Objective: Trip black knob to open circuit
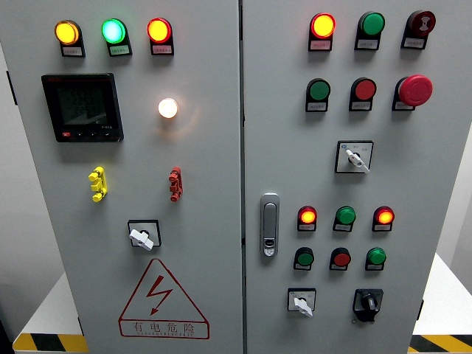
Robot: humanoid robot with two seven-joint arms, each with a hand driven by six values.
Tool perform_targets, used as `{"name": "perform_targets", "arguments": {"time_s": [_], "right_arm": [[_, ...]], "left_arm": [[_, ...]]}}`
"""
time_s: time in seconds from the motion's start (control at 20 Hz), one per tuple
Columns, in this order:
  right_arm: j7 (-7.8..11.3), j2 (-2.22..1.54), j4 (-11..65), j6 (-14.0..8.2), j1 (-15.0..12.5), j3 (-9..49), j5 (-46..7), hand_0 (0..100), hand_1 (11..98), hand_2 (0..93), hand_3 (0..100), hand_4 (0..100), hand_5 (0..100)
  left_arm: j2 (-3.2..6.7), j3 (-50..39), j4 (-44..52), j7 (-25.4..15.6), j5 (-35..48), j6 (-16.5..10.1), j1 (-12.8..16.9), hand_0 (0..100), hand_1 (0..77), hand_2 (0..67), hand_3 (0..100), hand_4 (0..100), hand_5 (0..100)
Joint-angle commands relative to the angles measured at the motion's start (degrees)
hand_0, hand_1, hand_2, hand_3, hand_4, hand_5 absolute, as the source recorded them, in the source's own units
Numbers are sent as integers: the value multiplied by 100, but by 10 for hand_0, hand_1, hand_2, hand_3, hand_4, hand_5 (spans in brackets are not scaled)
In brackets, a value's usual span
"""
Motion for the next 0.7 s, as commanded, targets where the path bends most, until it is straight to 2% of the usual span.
{"name": "perform_targets", "arguments": {"time_s": [0.0, 0.2, 0.25, 0.35, 0.4, 0.45, 0.55, 0.65], "right_arm": [[-26, 1, 776, -333, -167, -293, 14, 625, 374, 13, 277, 221, 382], [-184, 1, 1656, -492, -379, -601, 76, 626, 396, 10, 319, 296, 457], [-193, 18, 1832, -536, -396, -654, 93, 625, 404, 8, 329, 322, 482], [-193, 27, 2148, -729, -396, -768, 129, 623, 419, 5, 358, 359, 511], [-202, 27, 2298, -826, -396, -838, 129, 624, 427, 4, 379, 426, 550], [-211, 44, 2395, -870, -379, -900, 129, 625, 430, 3, 391, 458, 565], [-298, 45, 2510, -888, -318, -918, 129, 633, 443, 1, 458, 533, 618], [-351, 36, 2519, -932, -134, -918, 129, 645, 449, 0, 526, 629, 690]], "left_arm": [[2, 1, 0, 1, 0, 0, 0, 0, 31, 129, 214, 67, 15], [2, 1, 0, 1, 0, 0, 0, 0, 30, 129, 213, 67, 15], [2, 1, 0, 1, 0, 0, 0, 0, 30, 129, 213, 67, 15], [-7, 1, 0, 1, 0, 0, 0, 0, 30, 129, 213, 67, 15], [2, 1, 0, 1, 0, 0, 0, 0, 31, 129, 214, 67, 15], [2, 1, 0, 1, 0, 0, -8, 0, 31, 129, 214, 67, 15], [-7, 1, 0, 1, 0, 0, 0, 0, 31, 129, 214, 67, 15], [2, 1, 0, 1, 0, 0, 0, 0, 30, 129, 214, 67, 15]]}}
